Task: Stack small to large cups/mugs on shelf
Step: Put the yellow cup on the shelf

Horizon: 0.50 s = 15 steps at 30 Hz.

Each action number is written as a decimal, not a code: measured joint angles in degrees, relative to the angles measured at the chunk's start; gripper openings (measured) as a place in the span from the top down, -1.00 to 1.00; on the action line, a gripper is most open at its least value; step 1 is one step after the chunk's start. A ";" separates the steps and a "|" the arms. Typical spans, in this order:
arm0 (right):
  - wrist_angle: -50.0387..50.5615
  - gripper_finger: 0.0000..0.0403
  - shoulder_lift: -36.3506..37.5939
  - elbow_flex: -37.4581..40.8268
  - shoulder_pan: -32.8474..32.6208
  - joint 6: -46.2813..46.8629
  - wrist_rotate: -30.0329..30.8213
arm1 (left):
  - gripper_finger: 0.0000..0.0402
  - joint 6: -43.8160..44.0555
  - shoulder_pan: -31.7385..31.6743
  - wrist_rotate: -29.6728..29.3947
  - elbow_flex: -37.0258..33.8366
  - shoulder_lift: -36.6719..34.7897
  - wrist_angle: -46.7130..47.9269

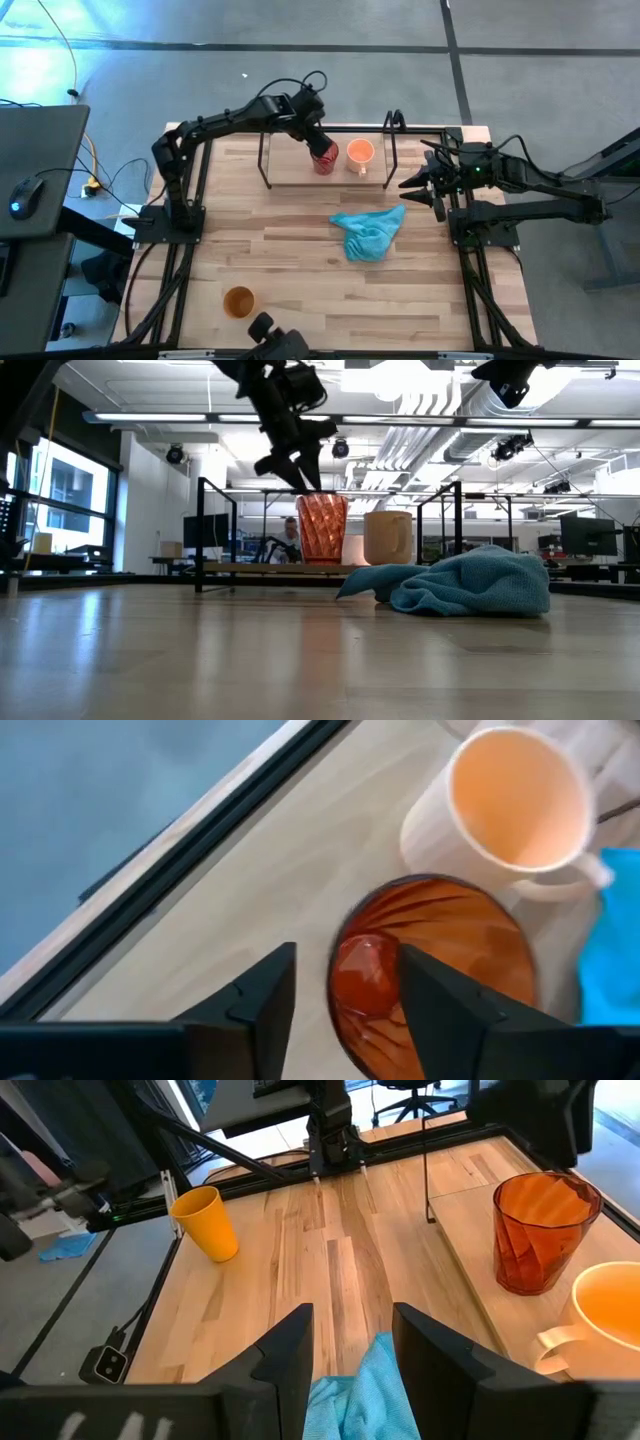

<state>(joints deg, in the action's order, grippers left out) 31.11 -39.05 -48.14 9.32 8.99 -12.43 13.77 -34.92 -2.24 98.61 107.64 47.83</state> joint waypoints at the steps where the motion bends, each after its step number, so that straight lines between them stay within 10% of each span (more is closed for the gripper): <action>1: 0.00 0.35 0.00 0.00 -0.01 0.00 0.00 | 0.19 -0.02 0.00 0.20 0.00 -0.55 0.12; 15: -0.02 0.35 0.02 0.00 0.01 -0.93 -0.11 | 0.22 -0.54 0.07 11.48 0.00 -12.79 13.69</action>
<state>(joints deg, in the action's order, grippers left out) 31.09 -39.03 -48.14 9.32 8.07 -12.53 13.24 -34.85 9.24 98.61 94.85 61.52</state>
